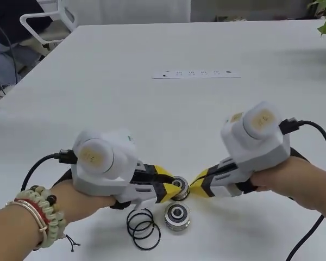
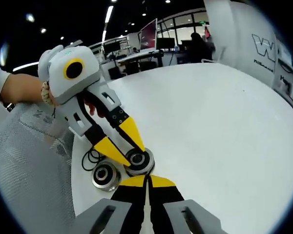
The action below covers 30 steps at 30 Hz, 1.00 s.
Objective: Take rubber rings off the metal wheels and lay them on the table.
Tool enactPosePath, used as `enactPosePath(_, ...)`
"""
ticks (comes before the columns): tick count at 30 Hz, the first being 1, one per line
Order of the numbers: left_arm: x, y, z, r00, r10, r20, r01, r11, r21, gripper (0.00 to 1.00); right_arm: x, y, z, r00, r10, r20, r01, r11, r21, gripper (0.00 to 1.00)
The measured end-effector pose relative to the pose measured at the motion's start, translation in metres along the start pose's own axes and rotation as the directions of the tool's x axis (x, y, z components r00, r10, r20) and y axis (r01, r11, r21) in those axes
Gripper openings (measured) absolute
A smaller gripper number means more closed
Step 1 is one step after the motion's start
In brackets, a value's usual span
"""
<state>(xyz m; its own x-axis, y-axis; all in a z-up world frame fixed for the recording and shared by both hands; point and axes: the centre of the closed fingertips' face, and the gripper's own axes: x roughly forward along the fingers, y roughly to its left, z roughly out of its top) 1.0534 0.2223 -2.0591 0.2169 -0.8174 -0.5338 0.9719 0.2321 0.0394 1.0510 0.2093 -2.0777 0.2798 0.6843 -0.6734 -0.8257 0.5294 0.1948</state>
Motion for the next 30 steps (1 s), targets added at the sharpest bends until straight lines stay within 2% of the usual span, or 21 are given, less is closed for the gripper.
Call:
enactPosePath(3,0.0,0.0,0.0,1.0,-0.002,0.001,0.002,1.0,0.002,0.07,-0.001,0.0,0.0,0.9999,0.006,0.009,-0.006,0.998,0.055,0.0)
enactPosePath(6,0.0,0.0,0.0,1.0,-0.004,0.002,0.004,1.0,0.003,0.07,-0.004,0.001,0.001,0.999,0.025,0.038,-0.03,0.988,0.149,0.0)
enactPosePath(7,0.0,0.0,0.0,1.0,-0.005,0.002,0.005,1.0,0.004,0.07,-0.005,-0.003,0.005,0.9976,0.016,0.067,-0.029,0.979,0.202,0.0)
enactPosePath(10,0.0,-0.001,0.0,1.0,-0.004,0.004,0.004,1.0,0.005,0.07,-0.008,-0.003,0.005,0.9932,0.047,0.106,-0.08,0.941,0.329,0.0)
enactPosePath(14,0.001,-0.002,0.0,0.9999,-0.008,0.007,0.008,1.0,0.007,0.07,-0.007,-0.001,-0.001,0.9945,0.05,0.092,-0.079,0.935,0.347,0.0)
enactPosePath(17,0.001,-0.002,0.0,0.9999,-0.007,0.009,0.007,1.0,0.008,0.07,-0.007,0.004,0.001,0.9958,0.047,0.078,-0.07,0.943,0.324,0.0)
enactPosePath(19,0.001,-0.002,0.0,0.9999,-0.007,0.012,0.007,1.0,0.005,0.07,-0.009,0.006,0.006,0.9952,0.045,0.087,-0.07,0.95,0.306,0.0)
enactPosePath(20,0.001,-0.002,0.0,0.9999,-0.007,0.012,0.007,1.0,0.004,0.07,-0.01,0.006,0.009,0.9941,0.048,0.097,-0.076,0.949,0.307,0.0)
enactPosePath(24,0.001,-0.002,0.0,0.9999,0.0,0.01,0.0,1.0,0.013,0.07,-0.009,0.009,0.011,0.9947,0.054,0.087,-0.08,0.942,0.325,0.0)
enactPosePath(27,0.001,-0.002,0.001,1.0,0.001,0.008,-0.002,1.0,0.019,0.07,-0.008,0.011,0.012,0.9989,0.027,0.039,-0.035,0.976,0.217,0.0)
enactPosePath(30,0.001,-0.002,0.001,1.0,0.003,0.007,-0.003,1.0,0.022,0.07,-0.008,0.011,0.013,0.9991,0.027,0.033,-0.034,0.978,0.206,0.0)
